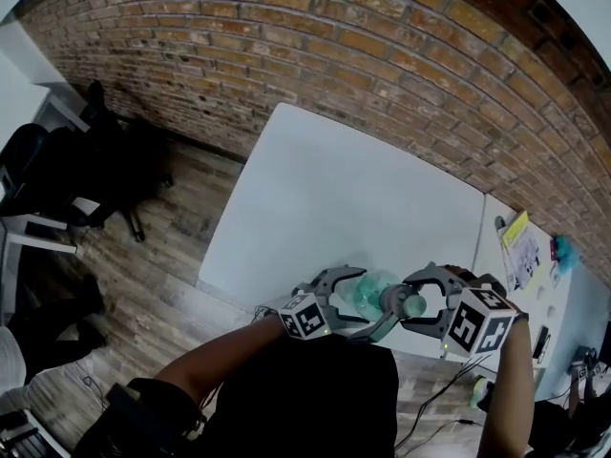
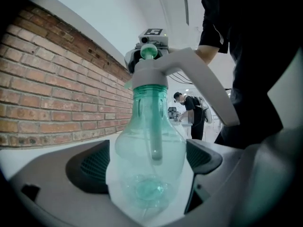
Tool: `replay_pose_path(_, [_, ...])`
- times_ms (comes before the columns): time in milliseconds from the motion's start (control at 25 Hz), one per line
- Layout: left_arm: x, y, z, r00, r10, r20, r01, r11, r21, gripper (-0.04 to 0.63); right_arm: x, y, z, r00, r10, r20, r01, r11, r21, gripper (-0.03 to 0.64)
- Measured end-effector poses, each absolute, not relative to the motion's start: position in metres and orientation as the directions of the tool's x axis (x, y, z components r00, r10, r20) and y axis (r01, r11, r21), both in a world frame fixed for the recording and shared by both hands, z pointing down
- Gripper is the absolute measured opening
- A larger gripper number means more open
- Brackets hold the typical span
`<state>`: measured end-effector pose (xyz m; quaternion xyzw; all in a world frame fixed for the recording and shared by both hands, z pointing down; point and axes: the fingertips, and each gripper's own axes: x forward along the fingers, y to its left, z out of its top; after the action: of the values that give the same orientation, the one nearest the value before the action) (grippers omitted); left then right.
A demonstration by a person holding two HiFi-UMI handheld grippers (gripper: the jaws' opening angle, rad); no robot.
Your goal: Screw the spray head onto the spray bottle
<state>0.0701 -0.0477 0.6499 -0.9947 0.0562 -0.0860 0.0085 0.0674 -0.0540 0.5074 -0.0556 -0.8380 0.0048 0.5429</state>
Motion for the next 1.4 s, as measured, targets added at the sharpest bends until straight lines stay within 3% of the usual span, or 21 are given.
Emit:
replay_pose_path(280, [0.071, -0.039, 0.652, 0.956, -0.030, 0.293, -0.006, -0.997, -0.082, 0.489, 0.084, -0.046, 0.467, -0.498, -0.023, 0.867, -0.129, 0.991, -0.047, 0.273])
replay_pose_path(440, [0.075, -0.040, 0.642, 0.955, -0.005, 0.297, 0.014, -0.998, -0.062, 0.489, 0.094, -0.054, 0.466, -0.452, -0.227, 0.863, -0.450, 0.893, -0.001, 0.272])
replay_pose_path(560, [0.084, -0.041, 0.636, 0.955, 0.015, 0.295, 0.034, -0.998, -0.059, 0.489, 0.092, -0.054, 0.475, -0.419, -0.305, 0.855, -0.622, 0.783, -0.025, 0.272])
replay_pose_path(880, [0.098, -0.042, 0.632, 0.955, -0.007, 0.297, 0.010, -0.998, -0.055, 0.489, 0.087, -0.064, 0.485, -0.378, -0.358, 0.854, -0.770, 0.634, -0.075, 0.272])
replay_pose_path(1040, [0.100, -0.044, 0.631, 0.955, -0.018, 0.295, -0.004, -0.999, -0.048, 0.489, 0.083, -0.067, 0.479, -0.392, -0.345, 0.853, -0.673, 0.739, -0.010, 0.272])
replay_pose_path(1160, [0.099, -0.044, 0.630, 0.956, -0.016, 0.293, 0.000, -0.999, -0.053, 0.489, 0.084, -0.064, 0.475, -0.364, -0.254, 0.896, -0.398, 0.912, 0.097, 0.272])
replay_pose_path(1280, [0.099, -0.043, 0.632, 0.955, -0.023, 0.296, -0.009, -0.999, -0.049, 0.489, 0.084, -0.061, 0.484, -0.301, -0.116, 0.947, -0.098, 0.991, 0.090, 0.273])
replay_pose_path(1400, [0.104, -0.044, 0.631, 0.957, -0.037, 0.287, -0.029, -0.999, -0.031, 0.489, 0.082, -0.063, 0.492, -0.256, -0.022, 0.966, 0.045, 0.998, 0.035, 0.272])
